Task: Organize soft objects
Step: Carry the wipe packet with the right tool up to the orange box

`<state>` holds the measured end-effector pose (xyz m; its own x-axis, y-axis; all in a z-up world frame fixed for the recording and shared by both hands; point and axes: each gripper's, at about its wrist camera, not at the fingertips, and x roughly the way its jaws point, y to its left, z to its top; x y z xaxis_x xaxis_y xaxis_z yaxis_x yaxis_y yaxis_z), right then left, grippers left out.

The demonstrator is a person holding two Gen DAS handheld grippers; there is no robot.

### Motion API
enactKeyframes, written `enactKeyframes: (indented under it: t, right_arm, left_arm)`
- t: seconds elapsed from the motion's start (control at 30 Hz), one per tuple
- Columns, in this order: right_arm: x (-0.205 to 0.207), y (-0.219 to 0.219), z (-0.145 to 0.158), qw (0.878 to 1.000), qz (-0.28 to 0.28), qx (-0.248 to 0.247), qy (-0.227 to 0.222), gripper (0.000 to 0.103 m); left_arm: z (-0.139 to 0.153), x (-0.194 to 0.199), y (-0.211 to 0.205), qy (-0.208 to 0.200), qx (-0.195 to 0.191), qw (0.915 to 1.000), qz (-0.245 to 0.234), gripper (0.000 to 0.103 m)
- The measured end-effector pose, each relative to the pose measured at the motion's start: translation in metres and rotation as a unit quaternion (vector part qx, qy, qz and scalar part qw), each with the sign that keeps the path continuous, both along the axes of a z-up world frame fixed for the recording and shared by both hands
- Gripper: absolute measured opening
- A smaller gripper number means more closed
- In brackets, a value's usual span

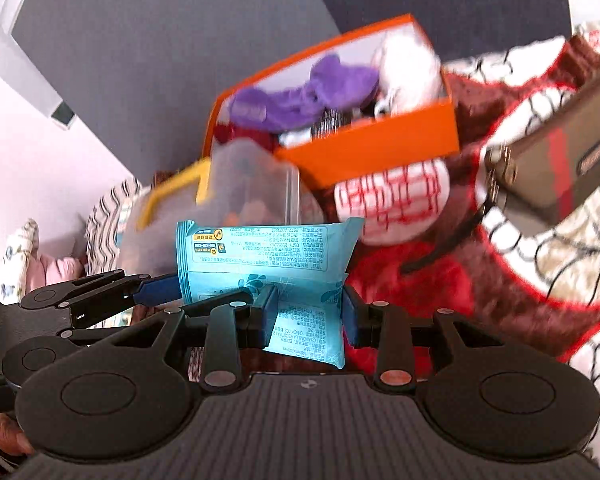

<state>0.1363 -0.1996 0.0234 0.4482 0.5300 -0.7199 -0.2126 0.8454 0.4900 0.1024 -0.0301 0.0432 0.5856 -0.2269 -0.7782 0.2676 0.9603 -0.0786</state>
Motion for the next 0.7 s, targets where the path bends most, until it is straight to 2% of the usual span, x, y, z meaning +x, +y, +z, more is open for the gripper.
enactKeyframes:
  t: [0.4,0.7]
  right_arm:
    - [0.083,0.008,0.039,0.998,0.010,0.008,-0.060,0.040]
    - [0.159,0.038,0.033,0.997,0.027,0.001,-0.073,0.040]
  left_arm:
    - [0.040,0.082,0.009,-0.047,0.016,0.9987,0.015,0.103]
    - [0.030,0.158,0.037,-0.042,0.013,0.9978,0.050,0.103]
